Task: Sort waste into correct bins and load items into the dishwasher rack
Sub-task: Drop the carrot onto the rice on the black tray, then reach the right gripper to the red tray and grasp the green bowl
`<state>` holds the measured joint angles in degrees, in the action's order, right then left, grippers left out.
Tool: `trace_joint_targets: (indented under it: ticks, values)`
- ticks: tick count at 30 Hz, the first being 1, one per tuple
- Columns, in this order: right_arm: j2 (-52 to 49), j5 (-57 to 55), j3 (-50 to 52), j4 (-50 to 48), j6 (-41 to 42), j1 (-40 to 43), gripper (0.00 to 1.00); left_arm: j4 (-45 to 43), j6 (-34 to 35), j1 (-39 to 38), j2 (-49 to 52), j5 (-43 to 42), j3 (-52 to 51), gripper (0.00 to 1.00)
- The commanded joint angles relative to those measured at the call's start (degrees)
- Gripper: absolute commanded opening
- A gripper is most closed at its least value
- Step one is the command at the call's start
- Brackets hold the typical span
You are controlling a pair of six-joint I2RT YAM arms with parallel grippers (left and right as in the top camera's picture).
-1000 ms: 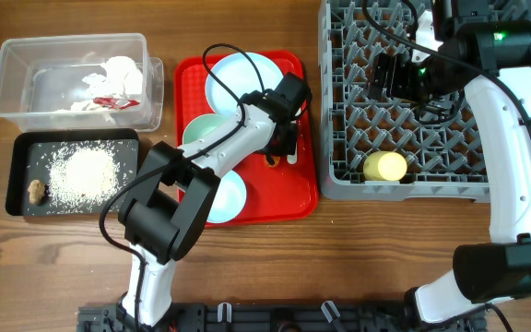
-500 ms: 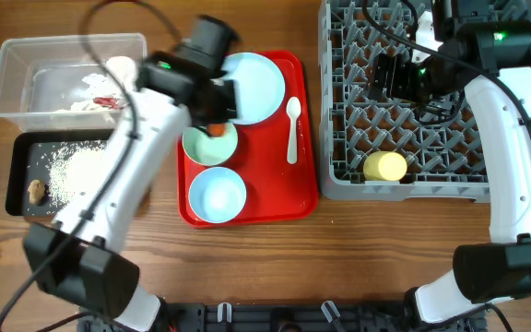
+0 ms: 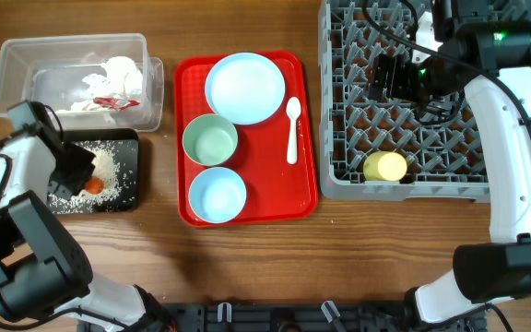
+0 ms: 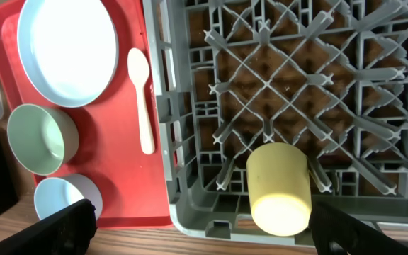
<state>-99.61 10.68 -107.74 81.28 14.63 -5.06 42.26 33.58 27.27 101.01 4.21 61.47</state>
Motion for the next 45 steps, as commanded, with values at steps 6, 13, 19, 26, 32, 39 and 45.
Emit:
trace_joint_targets:
  ticks: [6,13,19,26,32,39,45]
  values:
    - [0.72,-0.55,-0.90,-0.26,-1.18,0.13,1.00,-0.28,1.29,0.07,-0.96,-4.33,0.55,0.43]
    - [0.72,1.27,-0.90,-2.69,-1.03,0.13,0.99,21.73,-14.21,-4.50,-8.02,-12.74,23.50,0.49]
    - [0.61,8.96,-0.87,-8.28,-0.76,-3.78,0.98,20.37,-19.19,-26.21,-8.81,-14.91,23.56,0.58]
    - [-8.11,8.72,2.14,-24.28,8.76,-21.03,0.82,18.23,-15.21,-30.80,-8.59,-14.91,23.56,0.77]
    - [-17.14,8.79,2.14,-27.17,12.55,-26.82,0.62,18.21,-14.78,-30.80,-8.59,-14.91,23.56,0.80]
    - [-19.87,9.14,2.14,-28.70,14.62,-27.63,0.59,18.18,-13.60,-30.80,-8.59,-14.88,23.56,0.87]
    - [-20.96,8.55,2.43,-31.30,17.62,-27.71,0.55,17.81,-10.14,-28.37,-8.59,-10.56,23.56,0.87]
